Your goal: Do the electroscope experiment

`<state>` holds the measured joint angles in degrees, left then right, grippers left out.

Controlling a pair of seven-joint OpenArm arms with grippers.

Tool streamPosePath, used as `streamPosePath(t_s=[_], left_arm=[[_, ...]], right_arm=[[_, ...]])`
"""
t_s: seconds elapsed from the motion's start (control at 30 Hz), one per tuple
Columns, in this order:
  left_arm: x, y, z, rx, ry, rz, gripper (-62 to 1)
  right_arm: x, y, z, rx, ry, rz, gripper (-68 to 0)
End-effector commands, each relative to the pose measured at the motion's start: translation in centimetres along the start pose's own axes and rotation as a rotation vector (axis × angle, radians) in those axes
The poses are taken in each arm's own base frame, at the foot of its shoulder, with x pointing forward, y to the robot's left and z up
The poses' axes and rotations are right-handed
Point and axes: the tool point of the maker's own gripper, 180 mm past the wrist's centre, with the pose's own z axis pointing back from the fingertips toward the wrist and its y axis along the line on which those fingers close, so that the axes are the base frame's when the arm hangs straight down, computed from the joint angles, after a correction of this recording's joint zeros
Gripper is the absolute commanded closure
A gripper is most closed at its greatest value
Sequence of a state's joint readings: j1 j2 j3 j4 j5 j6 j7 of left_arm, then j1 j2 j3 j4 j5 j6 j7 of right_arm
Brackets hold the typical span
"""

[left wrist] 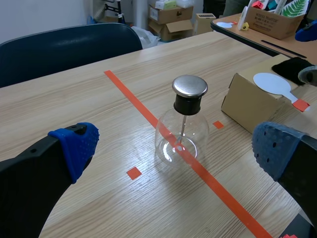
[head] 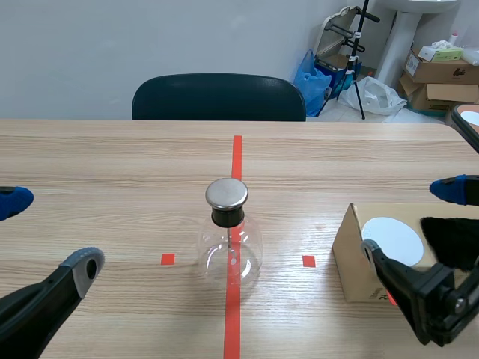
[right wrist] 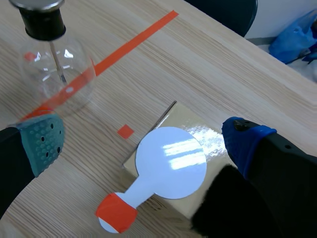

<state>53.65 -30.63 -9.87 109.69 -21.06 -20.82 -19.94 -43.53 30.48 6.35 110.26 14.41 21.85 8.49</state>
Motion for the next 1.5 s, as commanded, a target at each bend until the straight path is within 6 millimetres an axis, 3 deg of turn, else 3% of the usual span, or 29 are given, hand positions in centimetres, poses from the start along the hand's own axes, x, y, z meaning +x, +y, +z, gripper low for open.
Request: streamPosePath(t_s=[0.0,0.2,0.43,0.87,1.1,1.47], left_arm=[[0.6,0.0,0.0,0.002,-0.024,0.004,-62.3],[0.6,0.0,0.0,0.002,-0.023,0.004,-62.3],[0.6,0.0,0.0,0.002,-0.023,0.004,-62.3],[0.5,0.0,0.0,0.002,-0.019,0.004,-62.3],[0.5,0.0,0.0,0.002,-0.019,0.004,-62.3],[0.5,0.0,0.0,0.002,-0.019,0.004,-62.3]], right_arm=[[0.5,-0.1,0.2,0.003,-0.006,0.05,-67.9],[-0.9,2.9,1.6,0.091,0.054,0.303,-67.9],[-2.9,4.8,4.0,0.099,0.128,0.594,-67.9],[-4.4,3.8,6.2,-0.144,0.236,0.982,-67.9],[-5.2,4.5,6.2,-0.215,0.197,1.065,-67.9],[-6.4,3.9,5.2,-0.373,0.139,1.125,-67.9]])
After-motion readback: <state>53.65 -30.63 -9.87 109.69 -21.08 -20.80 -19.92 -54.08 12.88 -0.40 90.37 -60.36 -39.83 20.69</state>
